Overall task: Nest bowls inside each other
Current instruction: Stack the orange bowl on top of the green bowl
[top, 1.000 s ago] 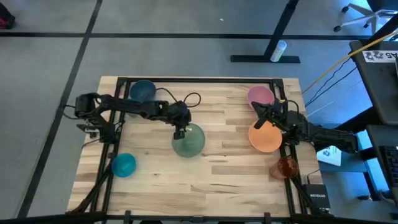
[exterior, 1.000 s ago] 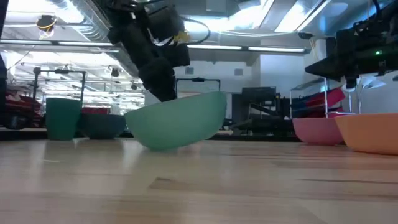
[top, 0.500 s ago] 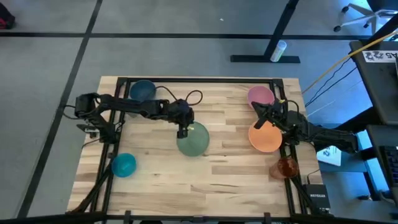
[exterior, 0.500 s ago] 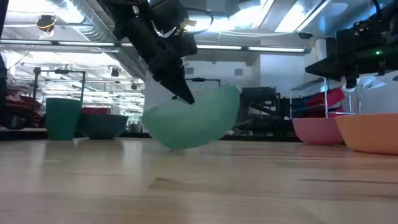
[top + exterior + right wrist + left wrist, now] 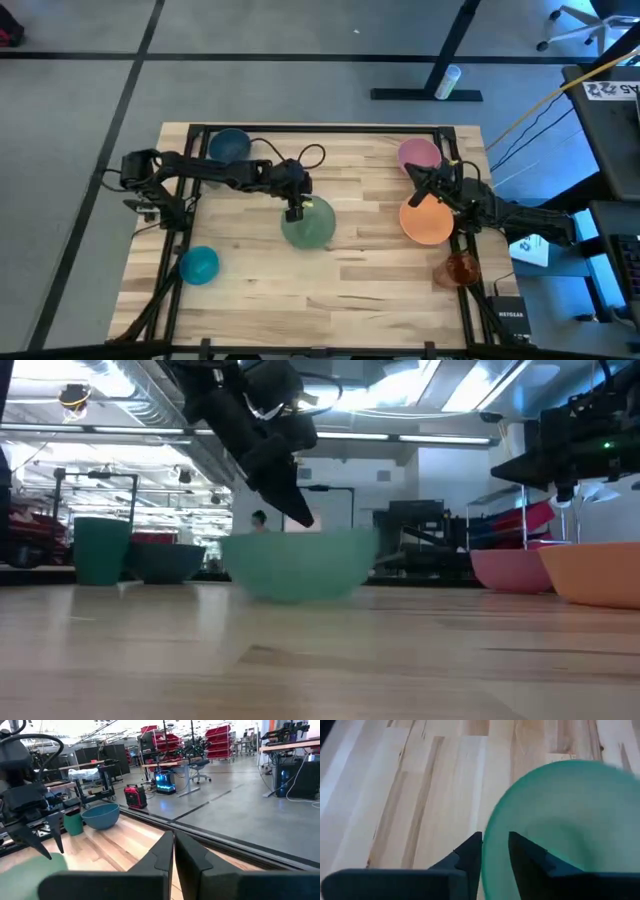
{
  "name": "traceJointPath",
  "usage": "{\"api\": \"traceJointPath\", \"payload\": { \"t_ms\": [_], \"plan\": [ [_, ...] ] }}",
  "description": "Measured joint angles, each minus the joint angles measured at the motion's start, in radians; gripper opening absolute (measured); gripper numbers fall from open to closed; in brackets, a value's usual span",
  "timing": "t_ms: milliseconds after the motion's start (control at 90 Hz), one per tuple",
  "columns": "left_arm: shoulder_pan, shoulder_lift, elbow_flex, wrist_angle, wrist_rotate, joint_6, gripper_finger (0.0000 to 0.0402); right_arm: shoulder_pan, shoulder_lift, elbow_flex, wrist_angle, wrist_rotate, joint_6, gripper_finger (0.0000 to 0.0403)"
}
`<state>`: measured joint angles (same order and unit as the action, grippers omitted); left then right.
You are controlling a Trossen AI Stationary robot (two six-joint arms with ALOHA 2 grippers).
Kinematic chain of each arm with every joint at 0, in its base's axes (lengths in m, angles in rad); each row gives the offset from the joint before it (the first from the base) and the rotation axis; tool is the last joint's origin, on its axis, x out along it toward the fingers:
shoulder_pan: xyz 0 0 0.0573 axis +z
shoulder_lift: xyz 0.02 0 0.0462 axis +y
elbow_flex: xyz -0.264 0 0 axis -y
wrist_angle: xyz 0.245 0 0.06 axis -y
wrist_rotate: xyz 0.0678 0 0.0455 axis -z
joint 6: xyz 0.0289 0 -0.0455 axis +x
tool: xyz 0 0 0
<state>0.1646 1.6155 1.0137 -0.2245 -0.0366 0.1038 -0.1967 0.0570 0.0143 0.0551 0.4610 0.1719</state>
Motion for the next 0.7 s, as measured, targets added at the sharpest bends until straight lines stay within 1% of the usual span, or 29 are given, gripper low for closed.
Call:
{"api": "traceJointPath", "payload": {
  "t_ms": [189,456,578,700],
  "plan": [
    [0.016,-0.002,0.000,0.000,0.000,-0.007,0.0082,0.000,0.000,0.000,0.004,-0.009,0.000,0.0001],
    [0.040,-0.020,0.000,-0.004,0.000,0.037,0.0082,0.000,0.000,0.000,0.004,-0.020,0.015,0.0001],
    [0.041,-0.027,0.000,-0.011,-0.001,0.062,0.0072,0.000,0.000,0.000,0.004,-0.037,0.016,0.0001],
    [0.041,-0.028,0.000,-0.019,-0.001,0.065,0.0055,0.000,0.000,0.000,0.004,-0.077,0.018,0.0001]
  ]
}}
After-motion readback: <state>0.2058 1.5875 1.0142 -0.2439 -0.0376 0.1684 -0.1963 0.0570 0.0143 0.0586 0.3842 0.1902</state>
